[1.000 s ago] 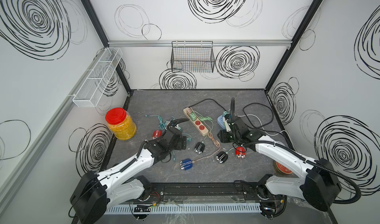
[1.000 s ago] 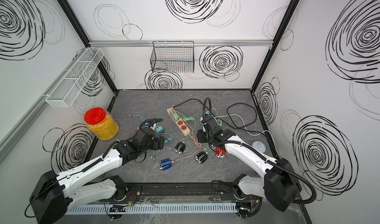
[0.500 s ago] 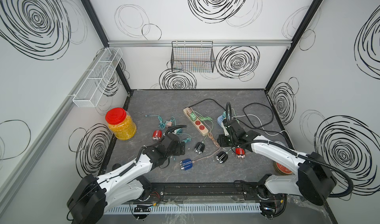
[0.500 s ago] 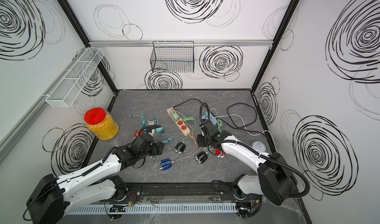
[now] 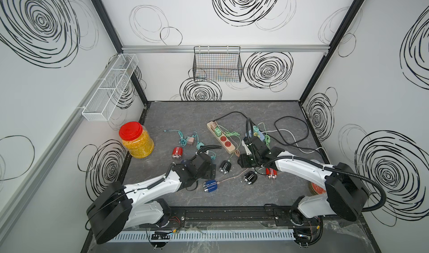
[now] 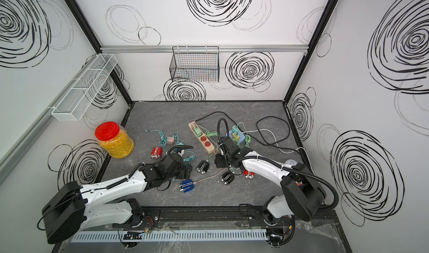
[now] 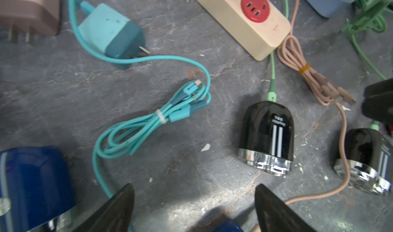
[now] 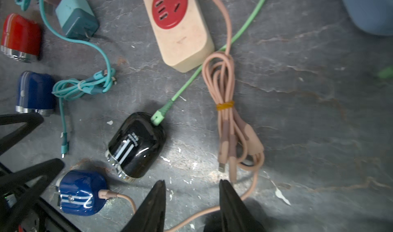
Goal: Unplug the electric shaver
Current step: Pick up the electric shaver from the center of the board.
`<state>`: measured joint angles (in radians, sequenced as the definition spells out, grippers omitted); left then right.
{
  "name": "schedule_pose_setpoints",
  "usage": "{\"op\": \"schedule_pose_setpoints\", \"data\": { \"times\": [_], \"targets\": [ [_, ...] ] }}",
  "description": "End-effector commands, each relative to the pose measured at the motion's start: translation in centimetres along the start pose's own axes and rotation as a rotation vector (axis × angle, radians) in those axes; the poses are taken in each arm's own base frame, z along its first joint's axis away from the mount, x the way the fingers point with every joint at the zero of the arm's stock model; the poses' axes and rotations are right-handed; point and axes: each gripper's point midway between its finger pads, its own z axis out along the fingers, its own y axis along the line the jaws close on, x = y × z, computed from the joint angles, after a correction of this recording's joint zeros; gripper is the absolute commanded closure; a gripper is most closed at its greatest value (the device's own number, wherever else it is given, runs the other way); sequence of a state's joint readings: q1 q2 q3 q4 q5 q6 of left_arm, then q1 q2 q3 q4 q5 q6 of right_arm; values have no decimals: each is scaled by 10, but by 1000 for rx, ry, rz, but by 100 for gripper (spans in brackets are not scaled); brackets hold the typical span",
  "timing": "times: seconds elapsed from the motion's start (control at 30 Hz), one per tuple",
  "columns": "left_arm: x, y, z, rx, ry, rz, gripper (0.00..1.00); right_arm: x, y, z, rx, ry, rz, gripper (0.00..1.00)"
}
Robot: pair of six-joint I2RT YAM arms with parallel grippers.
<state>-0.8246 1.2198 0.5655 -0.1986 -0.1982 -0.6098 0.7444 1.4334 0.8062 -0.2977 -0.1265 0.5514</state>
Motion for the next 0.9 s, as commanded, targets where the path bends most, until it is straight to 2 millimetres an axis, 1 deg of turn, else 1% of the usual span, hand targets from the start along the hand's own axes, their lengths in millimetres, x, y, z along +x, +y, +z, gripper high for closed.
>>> {"op": "schedule_pose_setpoints", "data": {
  "times": [0.0, 0.1, 0.17, 0.27, 0.33, 0.43, 0.6, 0.73, 0.87],
  "targets": [
    [-27, -28, -2, 27, -75, 45, 9, -17, 28, 3, -112, -30, 56, 58],
    [-32, -45, 2, 35, -73, 90, 10, -20, 30, 10, -118, -21, 87, 59],
    [-35, -57, 5, 42, -65, 128, 10, -24, 24, 12, -99, -31, 118, 59],
    [-33, -70, 13, 23, -33, 197, 5, -27, 10, 12, -107, -39, 181, 59],
    [-32, -78, 17, 12, -20, 236, 3, -27, 7, 12, -126, -30, 199, 59],
    [-29, -86, 22, 9, 2, 271, 4, -26, 7, 12, -147, -29, 203, 60],
    [-19, -89, 29, -26, 43, 319, 8, -22, 0, 6, -143, -42, 215, 60],
    [-7, -90, 34, -36, 81, 348, 9, -21, -6, 1, -137, -50, 219, 60],
    [-2, -78, 38, -87, 92, 347, 8, -17, -8, 1, -140, -45, 220, 60]
  ]
}}
